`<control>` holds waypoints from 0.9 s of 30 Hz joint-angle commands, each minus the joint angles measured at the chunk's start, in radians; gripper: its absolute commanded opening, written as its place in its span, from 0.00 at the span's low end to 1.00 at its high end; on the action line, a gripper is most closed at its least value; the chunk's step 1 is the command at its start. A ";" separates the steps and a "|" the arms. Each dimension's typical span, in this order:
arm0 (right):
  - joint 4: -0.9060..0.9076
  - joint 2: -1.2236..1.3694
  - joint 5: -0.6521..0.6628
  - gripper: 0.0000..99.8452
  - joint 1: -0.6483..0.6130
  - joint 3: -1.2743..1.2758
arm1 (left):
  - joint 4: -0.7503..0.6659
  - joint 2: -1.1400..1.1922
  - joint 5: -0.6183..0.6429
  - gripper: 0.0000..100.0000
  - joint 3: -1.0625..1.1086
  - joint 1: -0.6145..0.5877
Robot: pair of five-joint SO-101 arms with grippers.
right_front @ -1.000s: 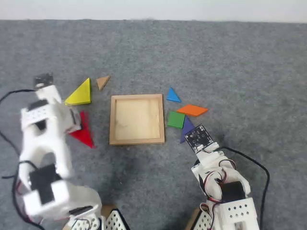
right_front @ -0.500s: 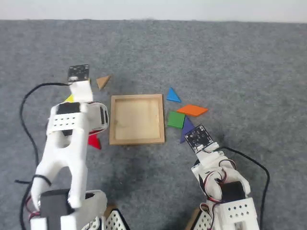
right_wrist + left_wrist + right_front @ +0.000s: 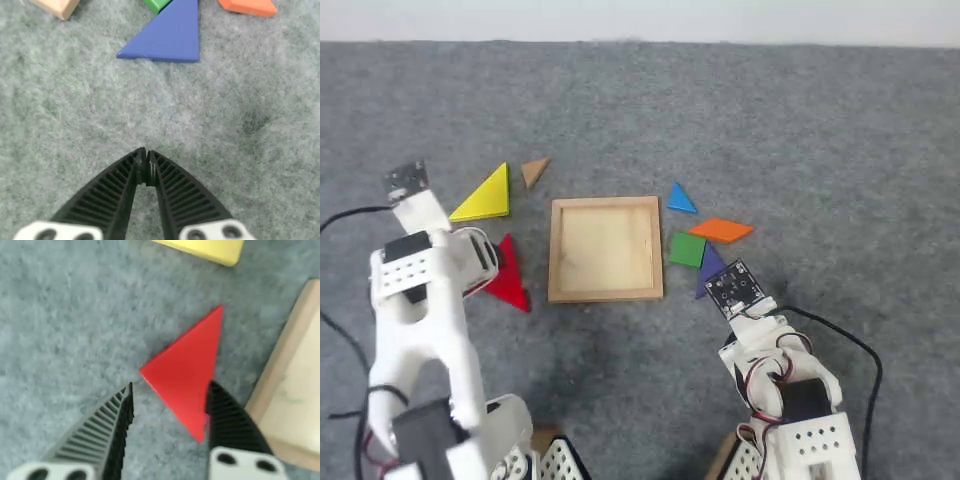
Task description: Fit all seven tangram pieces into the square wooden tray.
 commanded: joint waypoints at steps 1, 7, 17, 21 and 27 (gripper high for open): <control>0.002 0.007 -0.005 0.01 0.010 0.003 | 0.005 0.101 0.011 0.27 -0.031 -0.008; 0.002 0.007 -0.005 0.01 0.010 0.003 | 0.077 0.377 -0.078 0.29 -0.191 -0.017; 0.002 0.007 -0.005 0.01 0.010 0.003 | 0.138 0.488 -0.089 0.29 -0.297 -0.063; 0.002 0.007 -0.005 0.01 0.010 0.003 | 0.137 0.488 -0.089 0.29 -0.300 -0.063; 0.002 0.007 -0.005 0.01 0.010 0.003 | 0.133 0.493 -0.221 0.29 -0.364 -0.081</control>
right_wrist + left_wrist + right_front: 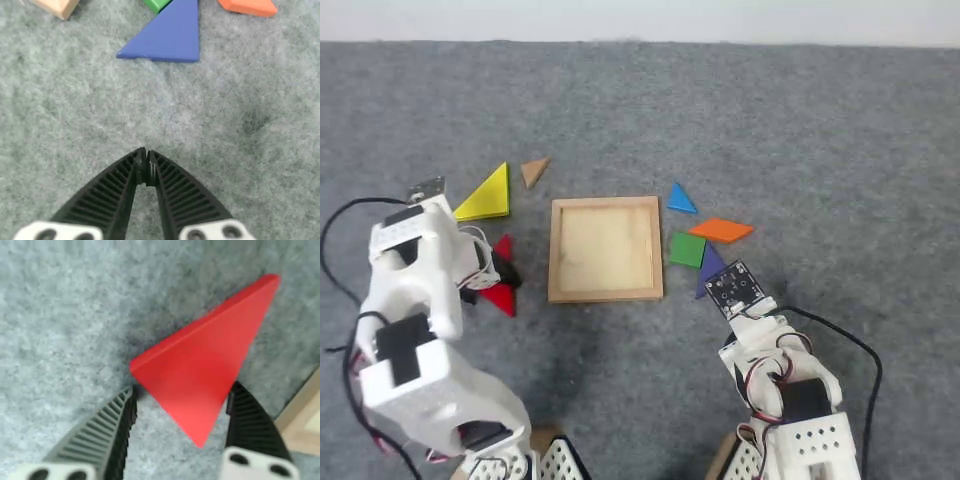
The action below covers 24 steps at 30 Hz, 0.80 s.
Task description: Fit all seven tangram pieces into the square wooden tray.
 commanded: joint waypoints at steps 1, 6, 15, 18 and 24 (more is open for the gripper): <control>0.002 0.007 -0.005 0.01 0.010 0.003 | -0.003 0.009 -0.127 0.29 -0.079 -0.037; 0.002 0.007 -0.005 0.01 0.010 0.003 | -0.005 0.012 -0.157 0.28 -0.084 -0.035; 0.002 0.007 -0.005 0.01 0.008 0.003 | -0.012 0.012 -0.358 0.28 -0.088 -0.035; 0.002 0.007 -0.005 0.01 0.008 0.003 | -0.020 0.012 -0.359 0.28 -0.088 -0.035; 0.002 0.007 -0.005 0.01 0.008 0.003 | -0.035 0.012 -0.362 0.28 -0.068 -0.049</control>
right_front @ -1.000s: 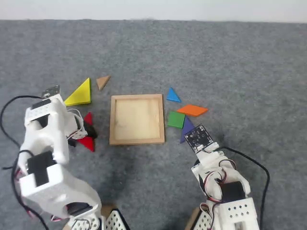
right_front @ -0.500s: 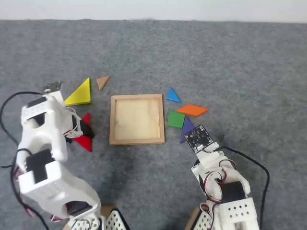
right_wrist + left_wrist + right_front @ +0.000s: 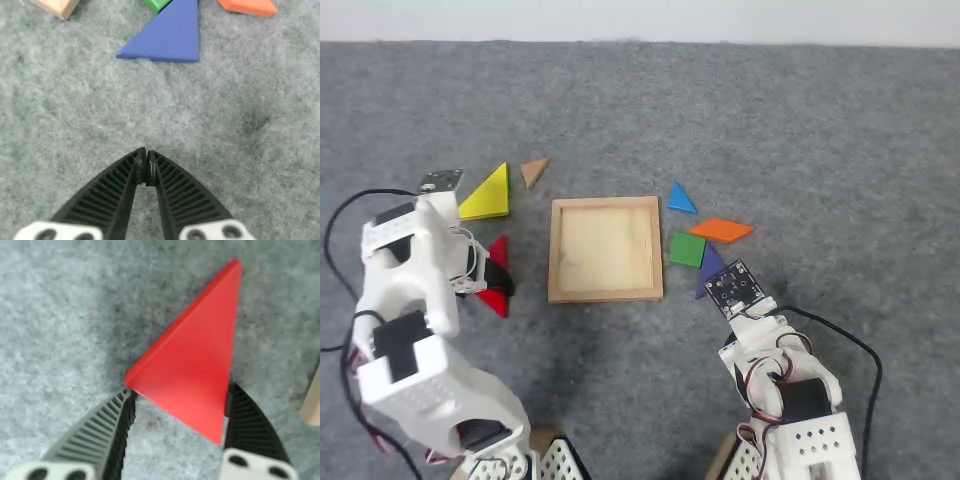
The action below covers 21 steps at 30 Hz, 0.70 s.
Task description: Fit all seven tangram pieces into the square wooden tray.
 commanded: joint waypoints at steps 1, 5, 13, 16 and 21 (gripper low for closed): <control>0.002 0.007 -0.005 0.01 0.008 0.003 | -0.037 -0.005 -0.011 0.28 -0.028 -0.031; 0.002 0.007 -0.005 0.01 0.010 0.003 | -0.048 -0.006 -0.028 0.28 -0.030 -0.049; 0.002 0.007 -0.005 0.01 0.010 0.003 | -0.086 -0.005 -0.135 0.28 -0.022 -0.158; 0.002 0.007 -0.005 0.01 0.010 0.003 | -0.095 -0.005 -0.183 0.28 -0.012 -0.203; 0.002 0.007 -0.005 0.01 0.010 0.003 | -0.137 -0.006 -0.253 0.28 -0.013 -0.219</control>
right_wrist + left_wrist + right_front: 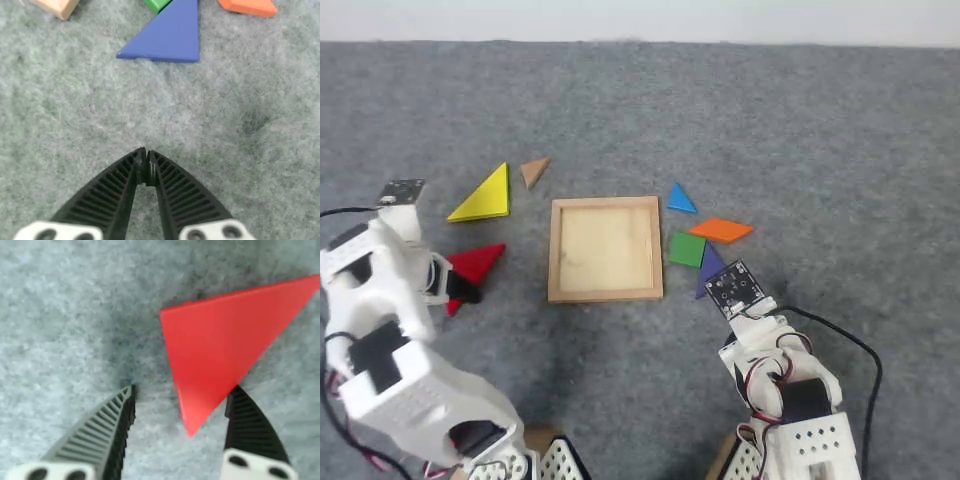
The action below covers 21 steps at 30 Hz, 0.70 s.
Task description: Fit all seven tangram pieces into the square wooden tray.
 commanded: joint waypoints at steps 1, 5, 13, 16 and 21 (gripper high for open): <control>0.002 0.007 -0.005 0.01 0.010 0.003 | -0.080 -0.012 -0.044 0.28 -0.013 -0.018; 0.002 0.007 -0.005 0.01 0.010 0.003 | -0.106 -0.025 -0.046 0.28 -0.044 0.049; 0.002 0.007 -0.005 0.01 0.010 0.003 | -0.285 0.014 -0.206 0.29 -0.067 0.175; 0.002 0.007 -0.005 0.01 0.010 0.003 | -0.302 0.018 -0.245 0.29 -0.070 0.192; 0.002 0.007 -0.005 0.01 0.010 0.003 | -0.391 0.089 -0.259 0.29 -0.067 0.187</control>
